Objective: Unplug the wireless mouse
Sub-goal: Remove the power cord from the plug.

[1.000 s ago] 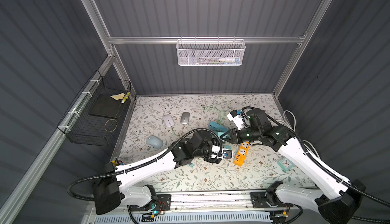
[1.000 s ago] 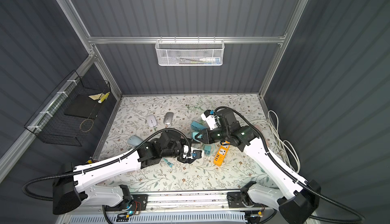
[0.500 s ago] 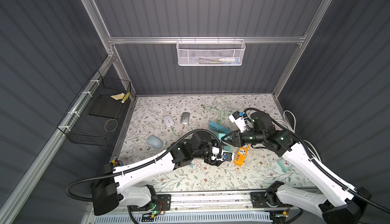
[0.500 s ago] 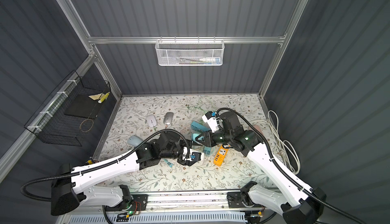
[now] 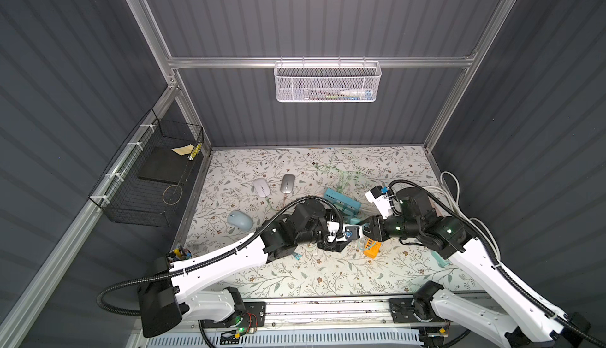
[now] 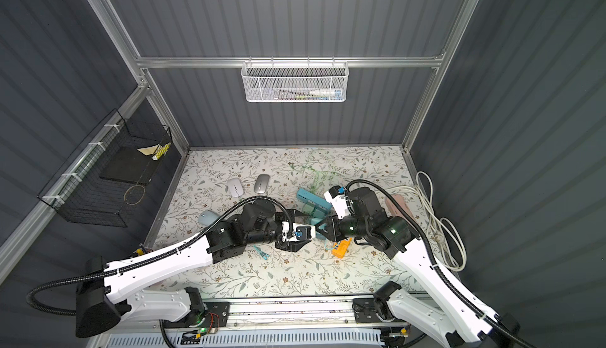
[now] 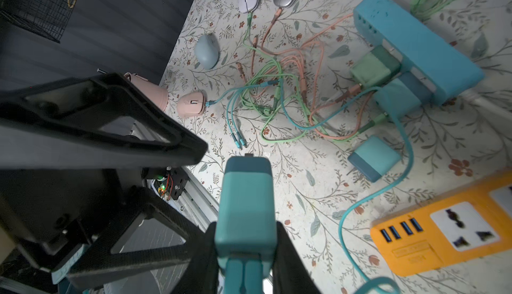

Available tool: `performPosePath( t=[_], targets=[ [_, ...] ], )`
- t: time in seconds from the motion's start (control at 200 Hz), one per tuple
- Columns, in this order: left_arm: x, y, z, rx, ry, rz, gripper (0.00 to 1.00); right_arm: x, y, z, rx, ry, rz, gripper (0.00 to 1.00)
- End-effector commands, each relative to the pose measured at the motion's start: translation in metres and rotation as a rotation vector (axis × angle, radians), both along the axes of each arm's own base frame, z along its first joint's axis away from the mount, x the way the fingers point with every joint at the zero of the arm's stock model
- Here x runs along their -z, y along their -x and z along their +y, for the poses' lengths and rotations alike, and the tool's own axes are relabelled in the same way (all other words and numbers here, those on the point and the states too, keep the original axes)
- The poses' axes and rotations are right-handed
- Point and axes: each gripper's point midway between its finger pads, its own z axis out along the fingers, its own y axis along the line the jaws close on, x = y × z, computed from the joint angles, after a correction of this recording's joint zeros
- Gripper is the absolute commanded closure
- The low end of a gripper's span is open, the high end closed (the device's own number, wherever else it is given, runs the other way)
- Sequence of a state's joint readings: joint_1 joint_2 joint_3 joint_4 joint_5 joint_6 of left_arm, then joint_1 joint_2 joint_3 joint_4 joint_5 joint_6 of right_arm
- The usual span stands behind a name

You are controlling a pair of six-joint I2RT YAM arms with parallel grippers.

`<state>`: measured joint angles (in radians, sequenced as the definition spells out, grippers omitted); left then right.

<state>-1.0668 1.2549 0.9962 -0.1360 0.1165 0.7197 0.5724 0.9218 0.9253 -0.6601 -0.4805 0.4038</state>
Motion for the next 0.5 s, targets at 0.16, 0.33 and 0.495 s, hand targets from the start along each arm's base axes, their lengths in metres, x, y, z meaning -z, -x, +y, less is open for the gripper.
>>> performPosePath(
  t=[0.16, 0.33, 0.495],
  targets=[
    [-0.008, -0.012, -0.004, -0.047, 0.008, 0.008, 0.25, -0.022, 0.011, 0.022, -0.097, -0.147, 0.009, 0.97],
    [-0.003, -0.014, -0.005, -0.054, -0.009, 0.012, 0.29, -0.026, 0.011, 0.027, -0.111, -0.178, 0.020, 0.97],
    [-0.004, -0.014, -0.005, -0.050, -0.014, 0.015, 1.00, -0.023, 0.010, 0.025, -0.099, -0.163, 0.022, 0.96]
  ],
)
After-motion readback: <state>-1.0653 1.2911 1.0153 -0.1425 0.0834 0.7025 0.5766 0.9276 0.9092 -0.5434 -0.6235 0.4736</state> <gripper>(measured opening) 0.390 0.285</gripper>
